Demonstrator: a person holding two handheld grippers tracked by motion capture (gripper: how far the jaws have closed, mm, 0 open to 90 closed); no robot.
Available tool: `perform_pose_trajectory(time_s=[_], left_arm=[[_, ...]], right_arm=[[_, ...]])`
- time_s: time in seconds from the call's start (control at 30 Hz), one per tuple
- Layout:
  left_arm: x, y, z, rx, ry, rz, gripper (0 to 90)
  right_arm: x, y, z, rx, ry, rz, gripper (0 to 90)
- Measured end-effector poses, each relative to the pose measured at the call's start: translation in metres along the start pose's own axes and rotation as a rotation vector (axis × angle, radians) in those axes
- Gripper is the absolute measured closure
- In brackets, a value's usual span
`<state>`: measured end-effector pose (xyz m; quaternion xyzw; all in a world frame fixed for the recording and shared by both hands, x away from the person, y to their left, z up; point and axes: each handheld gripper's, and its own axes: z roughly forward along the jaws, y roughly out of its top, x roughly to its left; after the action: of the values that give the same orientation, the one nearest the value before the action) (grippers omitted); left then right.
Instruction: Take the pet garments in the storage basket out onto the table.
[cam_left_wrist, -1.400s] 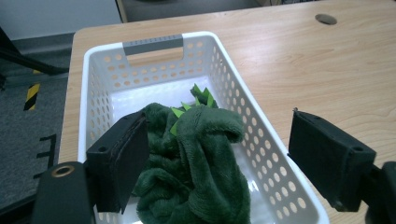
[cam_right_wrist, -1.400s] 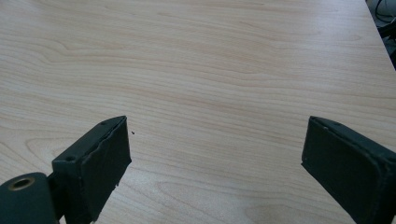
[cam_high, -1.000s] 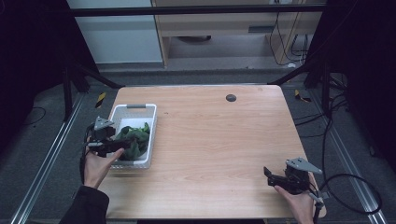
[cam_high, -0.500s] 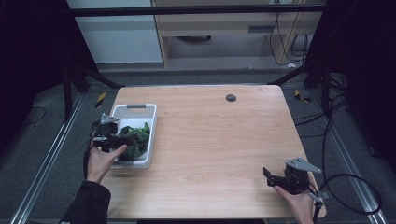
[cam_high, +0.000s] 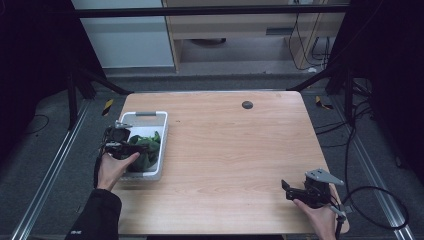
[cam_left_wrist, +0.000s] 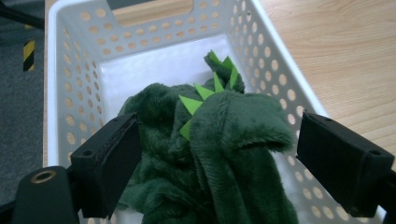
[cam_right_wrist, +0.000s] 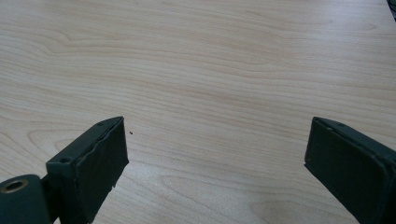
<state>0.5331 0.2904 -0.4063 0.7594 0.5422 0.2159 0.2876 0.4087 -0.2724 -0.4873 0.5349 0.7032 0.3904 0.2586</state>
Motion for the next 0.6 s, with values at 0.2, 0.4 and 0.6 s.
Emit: perform_pose_trajectory(time_s=[0.2,0.4,0.6], left_arm=[[0.001,-0.001,0.007,0.029,-0.005,-0.006,13.1],[-0.001,0.0,0.015,0.059,-0.006,-0.007,13.3],[-0.001,-0.002,0.021,0.083,-0.015,-0.013,14.9]], right_arm=[[0.0,0.0,0.0,0.006,0.001,0.005,5.5],[0.0,0.0,0.002,0.012,0.001,-0.004,5.1],[0.0,0.0,0.002,0.018,0.003,-0.005,4.7]])
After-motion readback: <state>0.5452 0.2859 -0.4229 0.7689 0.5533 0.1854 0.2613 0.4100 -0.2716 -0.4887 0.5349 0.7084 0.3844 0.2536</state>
